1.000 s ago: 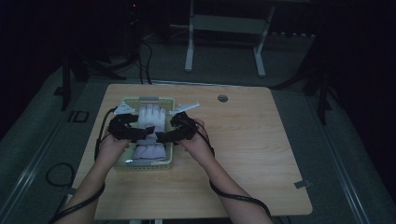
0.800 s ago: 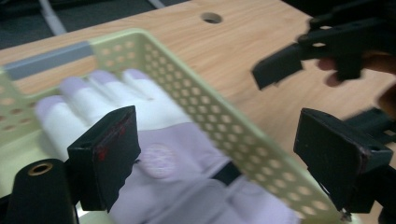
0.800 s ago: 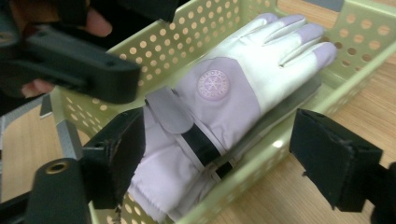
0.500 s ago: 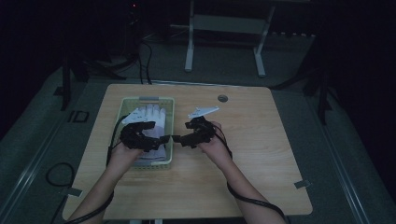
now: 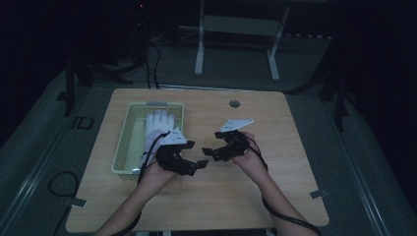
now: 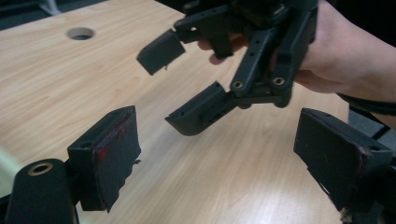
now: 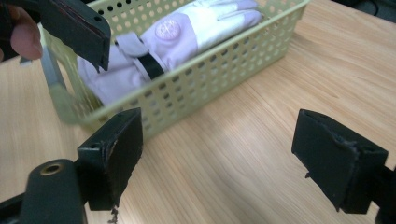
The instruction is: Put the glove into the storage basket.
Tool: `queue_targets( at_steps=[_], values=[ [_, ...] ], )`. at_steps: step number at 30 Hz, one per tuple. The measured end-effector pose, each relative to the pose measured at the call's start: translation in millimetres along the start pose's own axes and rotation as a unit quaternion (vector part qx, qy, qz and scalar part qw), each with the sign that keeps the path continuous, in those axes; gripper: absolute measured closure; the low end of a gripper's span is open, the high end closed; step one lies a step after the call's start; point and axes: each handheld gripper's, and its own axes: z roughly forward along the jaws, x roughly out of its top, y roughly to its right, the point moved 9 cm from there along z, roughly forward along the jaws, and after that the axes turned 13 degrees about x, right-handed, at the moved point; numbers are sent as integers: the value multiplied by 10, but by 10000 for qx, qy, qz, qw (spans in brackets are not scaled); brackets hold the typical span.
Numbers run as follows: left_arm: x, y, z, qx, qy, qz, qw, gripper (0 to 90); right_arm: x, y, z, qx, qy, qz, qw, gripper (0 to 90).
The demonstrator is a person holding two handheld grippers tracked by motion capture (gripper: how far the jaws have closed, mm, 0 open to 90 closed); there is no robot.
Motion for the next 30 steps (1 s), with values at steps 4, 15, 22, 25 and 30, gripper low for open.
queue_targets(
  at_steps=[4, 15, 22, 25, 30],
  values=[
    [-11, 138, 120, -126, -88, 166, 9997, 146, -174, 84, -158, -31, -7, -85, 10000, 165],
    [-69, 490, 366, -533, -37, 401, 9978, 146, -535, 207, -404, -101, -39, 41, 9999, 164],
    [-229, 636, 554, -727, -179, 398, 9964, 146, -776, 262, -543, -125, -74, 113, 9998, 164],
    [-315, 685, 635, -785, -261, 385, 9958, 146, -873, 265, -576, -94, -73, 127, 9998, 164],
    [-446, 756, 762, -807, -413, 518, 9945, 146, -1067, 291, -603, -102, -139, 177, 9997, 163]
  ],
)
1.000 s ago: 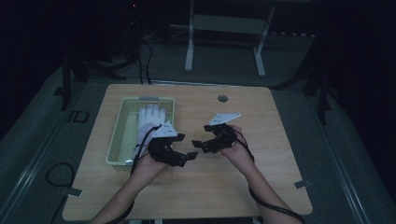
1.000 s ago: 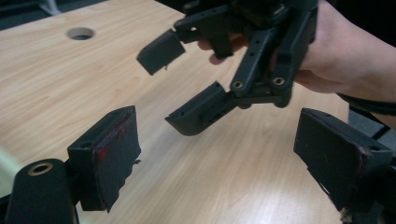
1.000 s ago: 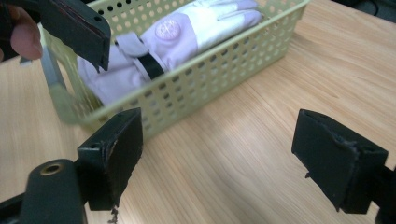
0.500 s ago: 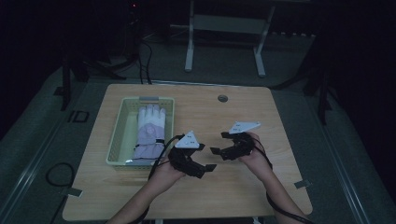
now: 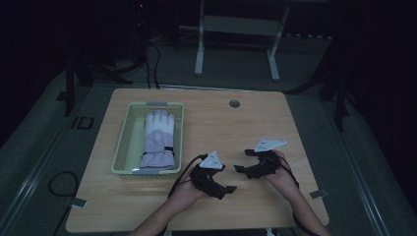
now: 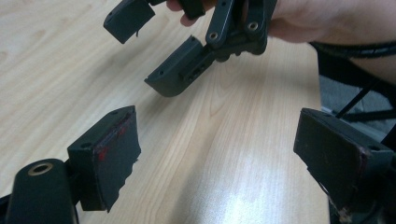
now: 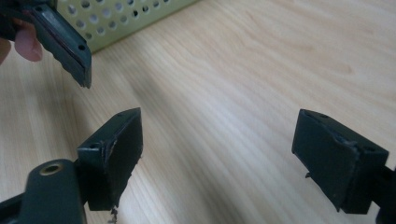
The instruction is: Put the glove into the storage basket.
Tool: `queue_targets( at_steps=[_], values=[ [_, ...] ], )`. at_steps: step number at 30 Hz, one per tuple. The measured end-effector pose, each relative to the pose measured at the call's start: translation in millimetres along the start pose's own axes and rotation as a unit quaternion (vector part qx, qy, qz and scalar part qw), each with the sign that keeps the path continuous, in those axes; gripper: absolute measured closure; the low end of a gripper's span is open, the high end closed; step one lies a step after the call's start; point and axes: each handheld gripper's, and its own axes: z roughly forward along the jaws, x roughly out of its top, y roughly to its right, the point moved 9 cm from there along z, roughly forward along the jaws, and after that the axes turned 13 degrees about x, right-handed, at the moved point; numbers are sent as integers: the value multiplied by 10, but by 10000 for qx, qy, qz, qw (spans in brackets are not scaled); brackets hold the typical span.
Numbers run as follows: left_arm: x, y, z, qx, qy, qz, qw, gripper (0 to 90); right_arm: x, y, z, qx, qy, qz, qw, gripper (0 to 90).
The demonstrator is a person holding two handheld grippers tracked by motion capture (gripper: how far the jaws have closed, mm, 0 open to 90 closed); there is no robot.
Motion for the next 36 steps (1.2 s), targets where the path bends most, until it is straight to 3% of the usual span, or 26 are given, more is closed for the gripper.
queue_targets(
  at_steps=[4, 8, 13, 20, 23, 26, 30, 36],
  values=[
    [-61, 44, 95, 28, -71, 203, 9998, 146, -120, 9, -25, 76, 53, 99, 9999, 163],
    [-105, 59, 152, 69, -98, 187, 9998, 146, -197, 4, -79, 98, 210, 102, 9997, 163],
    [-189, 109, 199, 17, -96, 216, 9997, 146, -377, 7, -115, 94, 77, 86, 9999, 159],
    [-300, 163, 251, 55, -56, 194, 9998, 146, -530, 75, -206, -57, 186, 131, 9997, 152],
    [-335, 163, 253, 143, -24, 250, 9996, 146, -550, 85, -239, -70, 295, 189, 9994, 152],
    [-349, 154, 224, 249, 41, 204, 9995, 146, -536, 75, -263, -135, 337, 66, 9993, 152],
    [-388, 166, 189, 371, 74, 357, 9986, 146, -557, 75, -284, -167, 327, -75, 9993, 151],
    [-438, 177, 196, 307, 44, 327, 9990, 146, -568, 102, -286, -144, 295, -46, 9994, 151]
  ],
)
